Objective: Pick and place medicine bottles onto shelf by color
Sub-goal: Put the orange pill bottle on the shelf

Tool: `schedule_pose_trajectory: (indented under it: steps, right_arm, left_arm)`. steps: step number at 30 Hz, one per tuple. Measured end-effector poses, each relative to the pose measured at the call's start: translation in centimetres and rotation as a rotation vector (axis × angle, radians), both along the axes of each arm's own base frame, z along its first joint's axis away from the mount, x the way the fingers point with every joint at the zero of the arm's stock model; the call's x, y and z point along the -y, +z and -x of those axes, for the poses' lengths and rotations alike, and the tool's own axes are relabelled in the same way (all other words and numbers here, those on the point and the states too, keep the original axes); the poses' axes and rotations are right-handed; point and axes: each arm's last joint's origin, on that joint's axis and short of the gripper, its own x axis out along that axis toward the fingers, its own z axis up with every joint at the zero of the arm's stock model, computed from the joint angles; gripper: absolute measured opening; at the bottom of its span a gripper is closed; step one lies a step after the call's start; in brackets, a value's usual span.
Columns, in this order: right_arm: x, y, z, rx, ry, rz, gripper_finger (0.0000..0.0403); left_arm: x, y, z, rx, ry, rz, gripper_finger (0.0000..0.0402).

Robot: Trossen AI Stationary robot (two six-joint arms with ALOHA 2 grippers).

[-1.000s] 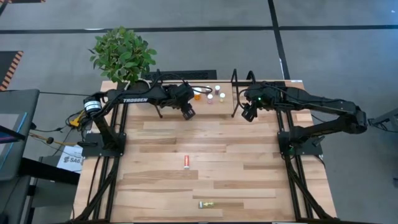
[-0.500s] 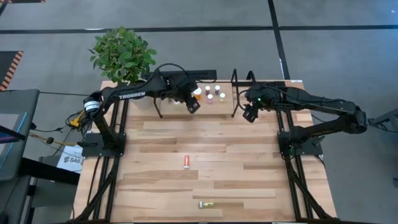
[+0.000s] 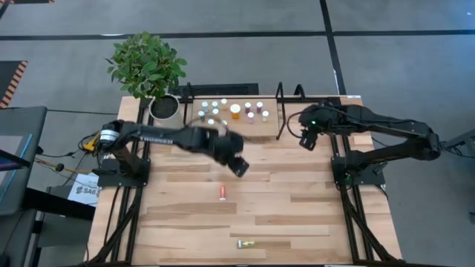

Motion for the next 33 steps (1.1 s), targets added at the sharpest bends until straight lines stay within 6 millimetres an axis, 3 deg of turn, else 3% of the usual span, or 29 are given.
schedule_pose_trajectory:
  steps: [4,8,11,15,24,33]
  right_arm:
    - [-1.1,0.7,1.6,0.004,0.041,0.001,0.0234]
    - [-2.3,1.8,3.5,0.080,0.098,0.010,0.0234]
    - [-3.1,2.5,4.8,0.149,0.154,-0.007,0.0234]
    - [-3.8,3.1,6.2,0.216,0.208,-0.013,0.0234]
    - [-4.6,3.7,8.6,0.291,0.277,-0.012,0.0234]
    - [-4.9,3.6,9.5,0.297,0.283,-0.036,0.0234]
  left_arm:
    - [4.4,-0.3,0.8,-0.035,0.216,0.067,0.0193]
    - [7.4,-1.2,1.3,-0.043,0.420,0.113,0.0193]
    - [9.1,-2.9,0.9,-0.090,0.500,0.171,0.0190]
    - [10.9,-6.5,0.3,-0.250,0.521,0.229,0.0182]
    - [10.4,-11.1,-1.5,-0.355,0.589,0.245,0.0171]
    - [10.1,-11.1,-1.5,-0.368,0.608,0.239,0.0171]
